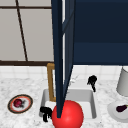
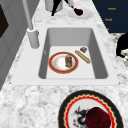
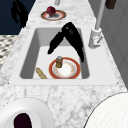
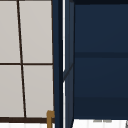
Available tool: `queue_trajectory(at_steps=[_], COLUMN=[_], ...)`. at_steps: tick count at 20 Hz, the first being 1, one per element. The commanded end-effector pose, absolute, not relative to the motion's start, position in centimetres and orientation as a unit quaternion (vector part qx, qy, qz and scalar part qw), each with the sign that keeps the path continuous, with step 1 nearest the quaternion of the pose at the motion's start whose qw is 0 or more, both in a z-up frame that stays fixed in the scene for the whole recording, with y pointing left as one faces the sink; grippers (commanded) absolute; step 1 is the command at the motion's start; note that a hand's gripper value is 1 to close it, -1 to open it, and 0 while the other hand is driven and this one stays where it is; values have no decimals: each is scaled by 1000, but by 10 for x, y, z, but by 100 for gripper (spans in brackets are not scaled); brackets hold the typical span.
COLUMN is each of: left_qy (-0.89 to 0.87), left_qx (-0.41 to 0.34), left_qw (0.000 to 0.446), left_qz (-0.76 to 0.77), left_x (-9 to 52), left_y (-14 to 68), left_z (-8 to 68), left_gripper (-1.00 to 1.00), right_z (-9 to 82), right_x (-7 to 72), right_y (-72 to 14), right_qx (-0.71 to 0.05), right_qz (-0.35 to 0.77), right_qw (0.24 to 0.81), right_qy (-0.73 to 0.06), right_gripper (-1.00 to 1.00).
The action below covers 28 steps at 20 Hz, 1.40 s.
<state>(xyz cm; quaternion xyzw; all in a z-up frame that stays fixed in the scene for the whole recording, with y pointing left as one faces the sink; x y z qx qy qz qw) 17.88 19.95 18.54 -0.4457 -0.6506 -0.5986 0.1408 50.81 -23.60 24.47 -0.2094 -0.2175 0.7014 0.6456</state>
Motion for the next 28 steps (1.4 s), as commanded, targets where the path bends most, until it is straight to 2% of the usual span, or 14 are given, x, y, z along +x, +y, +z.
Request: queue_trajectory(at_steps=[1, 12, 28], left_qy=[-651, -651, -651], left_qx=[-446, -446, -446], left_qw=[141, 141, 141], left_qz=[-599, -599, -599], left_x=[179, 179, 179], left_y=[200, 200, 200], left_z=[185, 185, 185], left_gripper=[0, 0, 0], right_z=[237, 240, 258], right_x=[479, 396, 311], right_y=[-240, -252, -346], right_qx=[-224, -227, -216], right_qz=[696, 683, 681], right_qw=[642, 640, 638], right_qy=[-230, -268, -289], right_gripper=[-100, -100, -100])
